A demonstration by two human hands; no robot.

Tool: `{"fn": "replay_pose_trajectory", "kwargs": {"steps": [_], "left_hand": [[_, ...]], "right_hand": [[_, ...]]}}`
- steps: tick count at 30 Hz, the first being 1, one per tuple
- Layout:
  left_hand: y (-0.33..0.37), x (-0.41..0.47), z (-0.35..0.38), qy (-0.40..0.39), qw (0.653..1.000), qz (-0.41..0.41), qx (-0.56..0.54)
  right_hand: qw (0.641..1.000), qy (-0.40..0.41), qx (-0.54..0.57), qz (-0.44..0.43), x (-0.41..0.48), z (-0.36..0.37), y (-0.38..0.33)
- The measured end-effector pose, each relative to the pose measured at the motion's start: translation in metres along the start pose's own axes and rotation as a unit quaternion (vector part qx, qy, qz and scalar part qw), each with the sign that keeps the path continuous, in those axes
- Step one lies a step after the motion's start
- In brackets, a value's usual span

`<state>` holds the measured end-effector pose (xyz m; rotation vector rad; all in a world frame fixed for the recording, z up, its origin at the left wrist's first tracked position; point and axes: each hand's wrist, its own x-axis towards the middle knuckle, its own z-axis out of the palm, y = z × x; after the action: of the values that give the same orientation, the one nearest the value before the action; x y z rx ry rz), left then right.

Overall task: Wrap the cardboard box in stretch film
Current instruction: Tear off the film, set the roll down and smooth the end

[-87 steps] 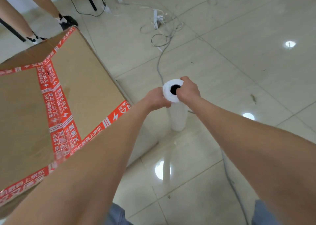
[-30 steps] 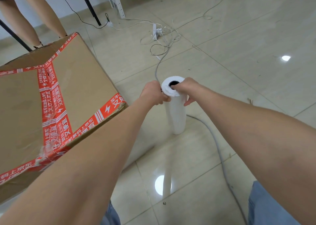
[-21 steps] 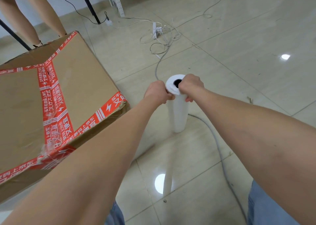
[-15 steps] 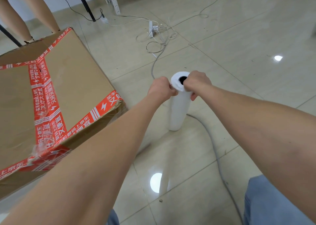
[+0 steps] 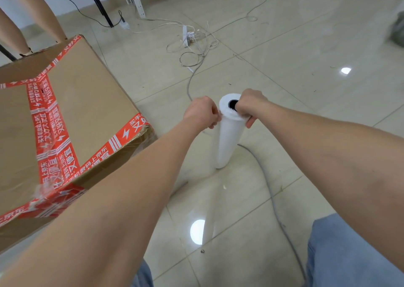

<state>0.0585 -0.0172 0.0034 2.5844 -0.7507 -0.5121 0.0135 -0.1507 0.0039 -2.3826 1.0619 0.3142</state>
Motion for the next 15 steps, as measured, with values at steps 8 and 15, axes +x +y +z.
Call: {"fn": "replay_pose_trajectory", "kwargs": {"steps": [8, 15], "left_hand": [[0.0, -0.004, 0.003, -0.013, 1.0, 0.008, -0.006], [0.009, -0.008, 0.013, -0.025, 0.999, 0.015, -0.019]], "right_hand": [[0.994, 0.027, -0.095, -0.04, -0.012, -0.012, 0.017], [0.994, 0.033, -0.103, -0.031, -0.014, -0.023, 0.038]]}}
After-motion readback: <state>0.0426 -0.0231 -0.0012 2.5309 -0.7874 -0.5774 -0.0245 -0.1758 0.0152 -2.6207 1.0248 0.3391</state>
